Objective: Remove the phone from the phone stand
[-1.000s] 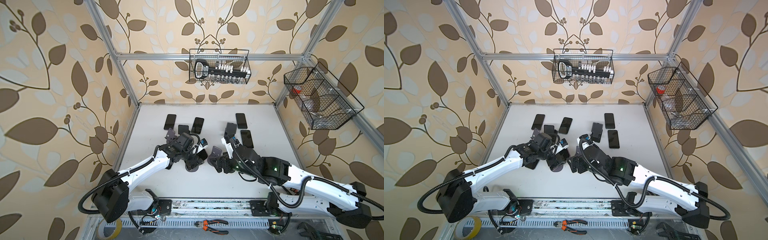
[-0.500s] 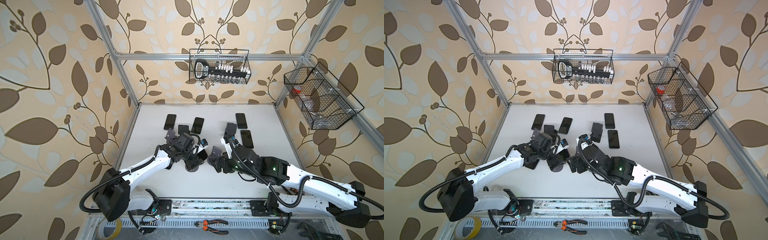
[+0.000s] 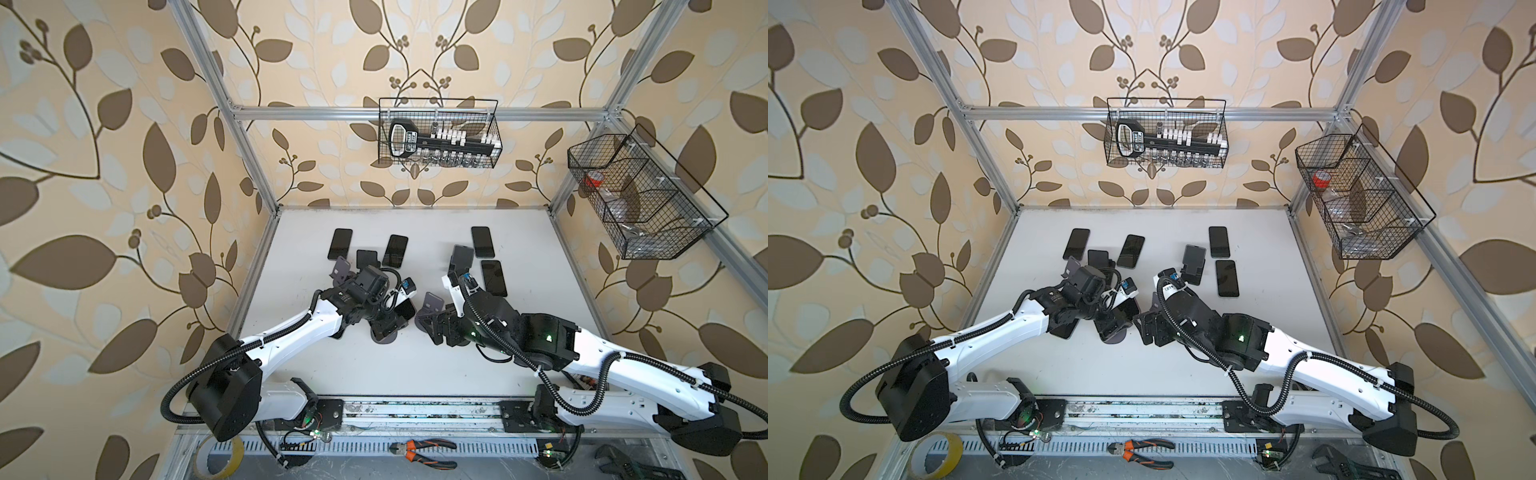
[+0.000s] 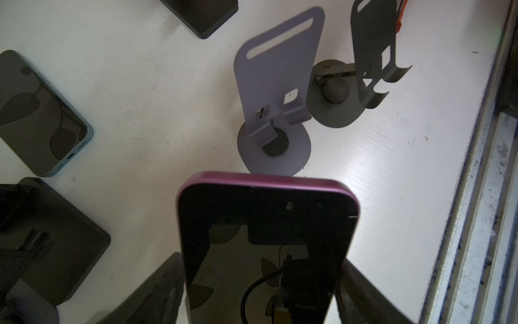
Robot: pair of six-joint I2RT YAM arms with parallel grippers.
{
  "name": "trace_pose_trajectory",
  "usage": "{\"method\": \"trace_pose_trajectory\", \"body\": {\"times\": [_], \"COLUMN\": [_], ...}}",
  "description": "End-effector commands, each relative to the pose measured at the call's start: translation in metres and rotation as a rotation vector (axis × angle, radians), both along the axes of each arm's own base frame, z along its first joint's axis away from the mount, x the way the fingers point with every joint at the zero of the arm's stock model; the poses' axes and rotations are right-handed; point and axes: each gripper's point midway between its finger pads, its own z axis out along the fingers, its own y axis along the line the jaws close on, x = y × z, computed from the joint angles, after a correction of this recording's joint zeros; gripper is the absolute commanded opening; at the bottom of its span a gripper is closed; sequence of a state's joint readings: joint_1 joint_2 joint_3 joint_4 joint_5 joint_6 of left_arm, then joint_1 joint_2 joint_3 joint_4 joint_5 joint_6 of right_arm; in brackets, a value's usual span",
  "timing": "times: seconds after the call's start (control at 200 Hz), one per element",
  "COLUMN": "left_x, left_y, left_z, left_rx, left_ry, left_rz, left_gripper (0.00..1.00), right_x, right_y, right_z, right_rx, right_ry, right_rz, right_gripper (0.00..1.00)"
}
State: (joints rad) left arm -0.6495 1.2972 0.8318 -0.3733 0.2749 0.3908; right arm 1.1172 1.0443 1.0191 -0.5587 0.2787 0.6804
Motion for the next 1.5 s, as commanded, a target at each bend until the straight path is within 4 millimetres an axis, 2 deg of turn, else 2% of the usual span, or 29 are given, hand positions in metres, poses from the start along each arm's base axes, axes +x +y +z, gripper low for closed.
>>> {"method": "trace_pose_trajectory", "body": {"times": [0.0, 0.215, 0.415, 0.695, 1.495], "left_x": [-0.001, 0.000, -0.001, -0.001, -0.003], "left_y": [-0.001, 0.000, 0.001, 0.001, 0.004], "left_z": [0.004, 0.011, 0.018, 0.025, 0.026], "left_rx": [-0.001, -0.002, -0.013, -0.023, -0.017], "left_ry": [-0.024, -0.029, -0.047, -0.060, -0.058], "left_rz": [-0.014, 0.001, 0.000, 0.001, 0.011], "left_gripper": [0.81, 0.79, 0.77, 0.75, 0.73], "right_x": [0.001, 0.001, -0.002, -0.003, -0.002], "right_y": [-0.005, -0.004, -0.011, -0.017, -0.011], "right_z": [0.011, 0.016, 0.009, 0.012, 0.010], "right_rx": [0.004, 0.005, 0.012, 0.028, 0.012], "right_ry": [-0.024, -0.031, -0.016, -0.023, -0.017], "right_rz": [-0.011, -0.004, -0.021, -0.031, -0.020], "right_gripper": [0.89, 0.89, 0.89, 0.89, 0.89]}}
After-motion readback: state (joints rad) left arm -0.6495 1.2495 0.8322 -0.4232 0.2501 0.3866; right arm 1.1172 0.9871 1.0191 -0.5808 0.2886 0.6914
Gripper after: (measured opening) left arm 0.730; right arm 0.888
